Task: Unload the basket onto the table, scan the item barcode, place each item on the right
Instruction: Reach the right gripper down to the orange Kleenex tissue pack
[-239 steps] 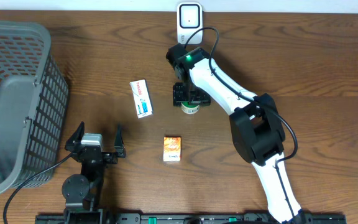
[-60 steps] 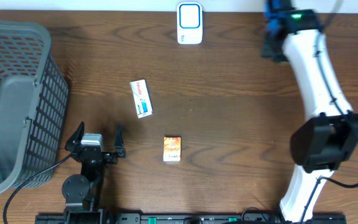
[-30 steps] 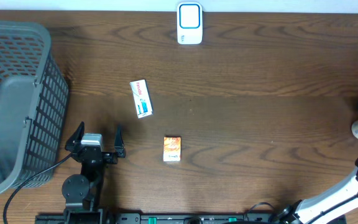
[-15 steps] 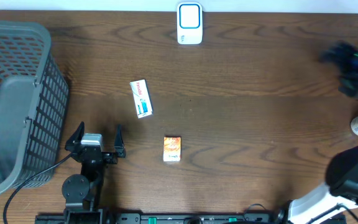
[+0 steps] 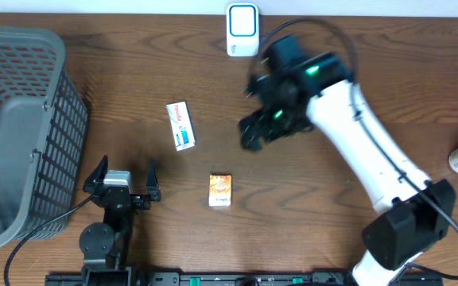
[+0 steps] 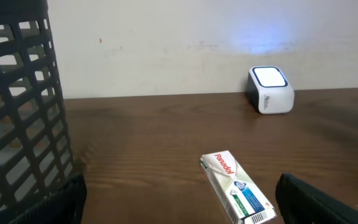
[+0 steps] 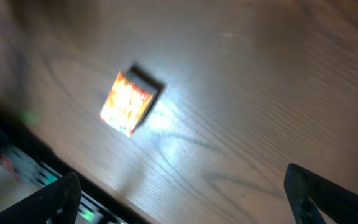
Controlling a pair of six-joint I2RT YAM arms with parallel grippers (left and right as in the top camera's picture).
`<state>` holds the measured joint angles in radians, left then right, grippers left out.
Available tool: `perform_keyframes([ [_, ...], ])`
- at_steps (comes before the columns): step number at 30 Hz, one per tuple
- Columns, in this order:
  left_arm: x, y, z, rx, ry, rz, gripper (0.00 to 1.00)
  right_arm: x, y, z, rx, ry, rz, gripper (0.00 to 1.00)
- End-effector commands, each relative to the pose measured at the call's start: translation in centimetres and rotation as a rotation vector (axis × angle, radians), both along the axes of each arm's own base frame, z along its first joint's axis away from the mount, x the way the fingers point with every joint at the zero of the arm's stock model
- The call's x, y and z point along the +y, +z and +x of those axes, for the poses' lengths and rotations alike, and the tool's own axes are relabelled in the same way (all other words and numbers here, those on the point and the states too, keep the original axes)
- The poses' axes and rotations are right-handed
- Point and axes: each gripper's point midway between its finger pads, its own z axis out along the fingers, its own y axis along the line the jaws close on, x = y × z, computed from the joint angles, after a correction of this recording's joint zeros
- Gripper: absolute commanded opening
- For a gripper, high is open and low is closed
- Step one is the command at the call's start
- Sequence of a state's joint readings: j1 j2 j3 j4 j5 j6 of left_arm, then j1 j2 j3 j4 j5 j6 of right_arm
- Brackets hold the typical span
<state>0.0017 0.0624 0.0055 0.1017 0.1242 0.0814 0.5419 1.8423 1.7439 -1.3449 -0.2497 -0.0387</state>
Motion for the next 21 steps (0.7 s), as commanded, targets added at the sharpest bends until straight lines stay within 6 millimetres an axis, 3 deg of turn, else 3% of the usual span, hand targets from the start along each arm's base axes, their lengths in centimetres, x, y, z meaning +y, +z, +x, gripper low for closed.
perform_keyframes([
  [1,0.1,0.2,0.0,-0.008,0.008,-0.005,0.96,-1.5,-1.8,0.4,-0.137,0.170,-0.219,0.99],
  [4,0.1,0.2,0.0,-0.008,0.008,-0.005,0.96,-2.6,-2.8,1.3,-0.242,0.187,-0.388,0.99],
  [11,0.1,0.2,0.0,-0.008,0.008,-0.005,0.96,1.4,-7.2,-4.1,-0.090,0.496,-0.168,0.99],
  [16,0.1,0.2,0.0,-0.007,0.008,-0.005,0.96,1.7,-10.5,-4.0,-0.121,0.505,-0.150,0.99],
  [21,0.1,0.2,0.0,-0.007,0.008,-0.005,0.96,2.3,-10.9,-4.8,-0.116,0.575,-0.115,0.99],
])
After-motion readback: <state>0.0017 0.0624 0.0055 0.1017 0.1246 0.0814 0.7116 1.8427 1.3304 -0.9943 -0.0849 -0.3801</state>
